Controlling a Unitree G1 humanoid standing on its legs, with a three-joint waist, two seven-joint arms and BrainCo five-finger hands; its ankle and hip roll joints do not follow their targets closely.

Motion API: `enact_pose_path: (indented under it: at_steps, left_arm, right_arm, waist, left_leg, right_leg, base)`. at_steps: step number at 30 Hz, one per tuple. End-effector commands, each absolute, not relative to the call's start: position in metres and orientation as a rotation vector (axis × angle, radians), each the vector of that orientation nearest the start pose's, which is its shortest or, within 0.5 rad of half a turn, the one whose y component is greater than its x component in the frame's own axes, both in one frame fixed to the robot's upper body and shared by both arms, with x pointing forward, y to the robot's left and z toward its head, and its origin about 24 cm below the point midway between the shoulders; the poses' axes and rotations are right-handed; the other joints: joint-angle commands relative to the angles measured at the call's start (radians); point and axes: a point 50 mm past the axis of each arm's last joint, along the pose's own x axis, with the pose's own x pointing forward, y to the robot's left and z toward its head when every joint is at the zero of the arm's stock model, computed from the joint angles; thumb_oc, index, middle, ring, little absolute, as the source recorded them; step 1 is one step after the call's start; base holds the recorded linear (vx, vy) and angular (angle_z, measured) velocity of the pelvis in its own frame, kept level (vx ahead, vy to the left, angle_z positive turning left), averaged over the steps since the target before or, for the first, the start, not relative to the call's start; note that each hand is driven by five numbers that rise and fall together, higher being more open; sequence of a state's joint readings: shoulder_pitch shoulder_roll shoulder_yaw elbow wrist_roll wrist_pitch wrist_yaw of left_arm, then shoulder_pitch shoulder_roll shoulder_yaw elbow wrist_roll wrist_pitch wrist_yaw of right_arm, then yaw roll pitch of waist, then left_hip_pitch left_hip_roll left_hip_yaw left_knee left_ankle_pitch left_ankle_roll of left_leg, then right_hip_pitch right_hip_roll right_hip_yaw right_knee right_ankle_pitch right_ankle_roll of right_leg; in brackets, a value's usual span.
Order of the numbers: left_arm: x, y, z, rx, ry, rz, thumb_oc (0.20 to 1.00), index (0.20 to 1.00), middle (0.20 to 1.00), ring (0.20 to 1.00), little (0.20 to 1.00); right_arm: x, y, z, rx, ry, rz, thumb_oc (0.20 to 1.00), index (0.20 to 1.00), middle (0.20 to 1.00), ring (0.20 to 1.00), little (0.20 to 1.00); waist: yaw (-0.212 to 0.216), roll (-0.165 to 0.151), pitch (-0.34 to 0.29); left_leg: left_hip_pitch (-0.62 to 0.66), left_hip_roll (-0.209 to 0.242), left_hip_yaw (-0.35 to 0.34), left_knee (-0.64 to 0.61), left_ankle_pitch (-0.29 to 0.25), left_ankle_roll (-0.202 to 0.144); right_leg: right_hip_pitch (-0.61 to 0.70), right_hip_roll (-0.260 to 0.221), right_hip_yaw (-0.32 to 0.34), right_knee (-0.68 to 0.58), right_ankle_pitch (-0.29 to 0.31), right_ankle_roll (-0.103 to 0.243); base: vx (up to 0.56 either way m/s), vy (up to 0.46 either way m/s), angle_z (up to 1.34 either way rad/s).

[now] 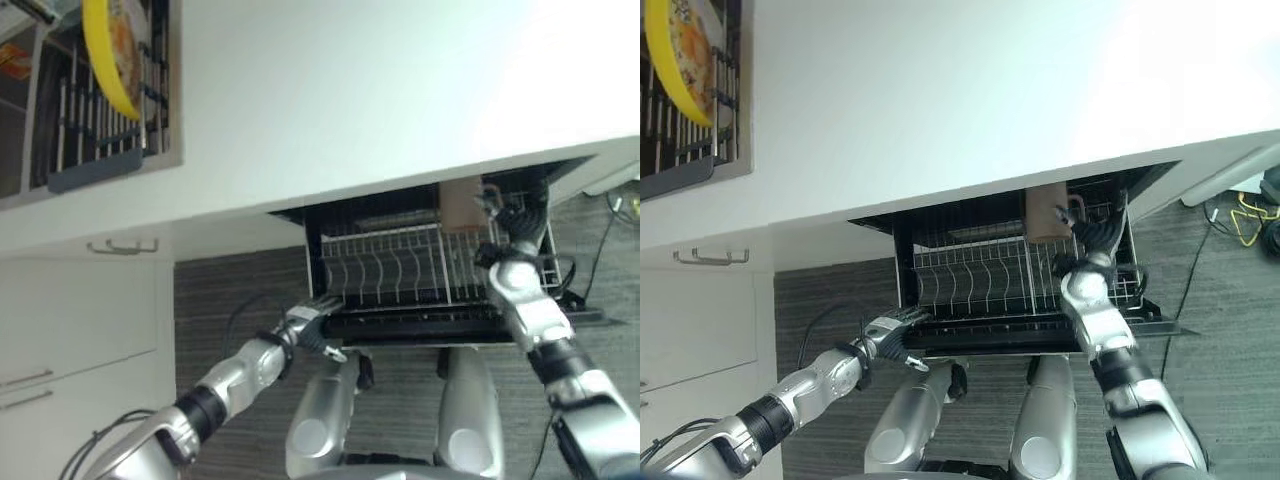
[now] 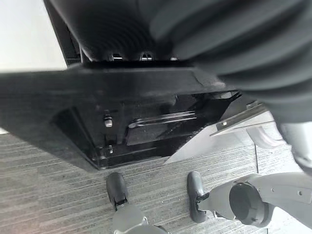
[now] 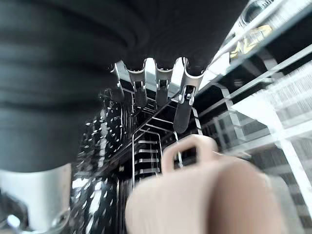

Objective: Place the dishes in the dishwasher.

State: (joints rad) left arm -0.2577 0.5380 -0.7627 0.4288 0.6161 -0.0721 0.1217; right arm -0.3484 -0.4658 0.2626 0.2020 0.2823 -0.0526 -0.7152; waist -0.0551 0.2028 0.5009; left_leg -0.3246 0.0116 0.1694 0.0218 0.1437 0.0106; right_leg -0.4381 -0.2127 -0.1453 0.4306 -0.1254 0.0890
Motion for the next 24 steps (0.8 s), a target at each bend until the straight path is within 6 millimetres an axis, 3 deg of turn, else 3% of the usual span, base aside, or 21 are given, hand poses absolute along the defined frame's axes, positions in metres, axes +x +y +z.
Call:
enact_pose_path:
  at_steps: [1,7,11,14,19,21,24]
  left_arm:
    - [0.228,0.15,-0.067,1.356,0.213,-0.659,1.0,1.0,1.0,1.0,1.0]
    - [0.226,0.167,-0.06,1.306,0.241,-0.556,1.0,1.0,1.0,1.0,1.0]
    - [0.225,0.184,-0.052,1.23,0.233,-0.448,1.0,1.0,1.0,1.0,1.0]
    - [0.223,0.193,-0.04,1.12,0.178,-0.316,1.0,1.0,1.0,1.0,1.0]
    - [0.227,0.209,0.002,0.886,0.01,-0.148,1.0,1.0,1.0,1.0,1.0]
    - [0.223,0.215,0.029,0.788,-0.081,-0.15,1.0,1.0,1.0,1.0,1.0]
    - [0.212,0.213,0.053,0.712,-0.205,-0.202,1.0,1.0,1.0,1.0,1.0]
  right_arm:
    - [0.307,-0.207,0.135,-0.168,-0.403,-0.433,1.0,1.0,1.0,1.0,1.0]
    - [0.262,-0.228,0.121,-0.275,-0.425,-0.295,1.0,1.0,1.0,1.0,1.0]
    - [0.244,-0.234,0.131,-0.242,-0.502,-0.186,1.0,1.0,1.0,1.0,1.0]
    - [0.233,-0.232,0.137,-0.191,-0.546,-0.06,1.0,1.0,1.0,1.0,1.0]
    - [0.218,-0.225,0.144,-0.142,-0.593,0.088,1.0,1.0,1.0,1.0,1.0]
    - [0.207,-0.224,0.142,-0.117,-0.59,0.124,1.0,1.0,1.0,1.0,1.0]
    - [0.199,-0.225,0.137,-0.08,-0.567,0.171,1.0,1.0,1.0,1.0,1.0]
  waist:
    - [-0.037,-0.023,0.019]
    - [-0.099,-0.054,0.019]
    - [-0.117,-0.092,0.019]
    - [-0.11,-0.11,-0.02]
    - [-0.084,-0.122,-0.099]
    - [-0.064,-0.125,-0.153]
    - [-0.047,-0.135,-0.206]
  left_leg:
    - [-0.009,0.011,-0.035,0.098,-0.14,-0.027]
    - [0.023,0.017,-0.02,0.112,-0.163,-0.027]
    - [0.079,0.027,-0.029,0.145,-0.195,-0.023]
    - [0.129,0.032,-0.033,0.135,-0.204,-0.023]
    - [0.209,0.033,-0.038,0.096,-0.209,-0.02]
    - [0.255,0.036,-0.041,0.061,-0.208,-0.019]
    - [0.3,0.042,-0.047,0.023,-0.199,-0.02]
  right_leg:
    - [-0.016,0.035,0.102,-0.045,0.024,0.024]
    - [0.01,0.044,0.118,-0.045,0.018,0.036]
    - [0.077,0.057,0.123,-0.038,-0.002,0.035]
    - [0.136,0.057,0.113,-0.06,-0.009,0.035]
    - [0.236,0.051,0.09,-0.112,-0.018,0.042]
    - [0.296,0.053,0.072,-0.161,-0.016,0.048]
    - [0.358,0.061,0.055,-0.22,-0.004,0.049]
  base:
    - [-0.04,0.046,-0.13]
    - [-0.03,0.022,-0.06]
    - [-0.01,-0.071,-0.07]
    - [0.08,-0.062,-0.04]
    - [0.12,-0.025,0.03]
    - [0.16,-0.038,0.07]
    - [0.14,-0.043,0.13]
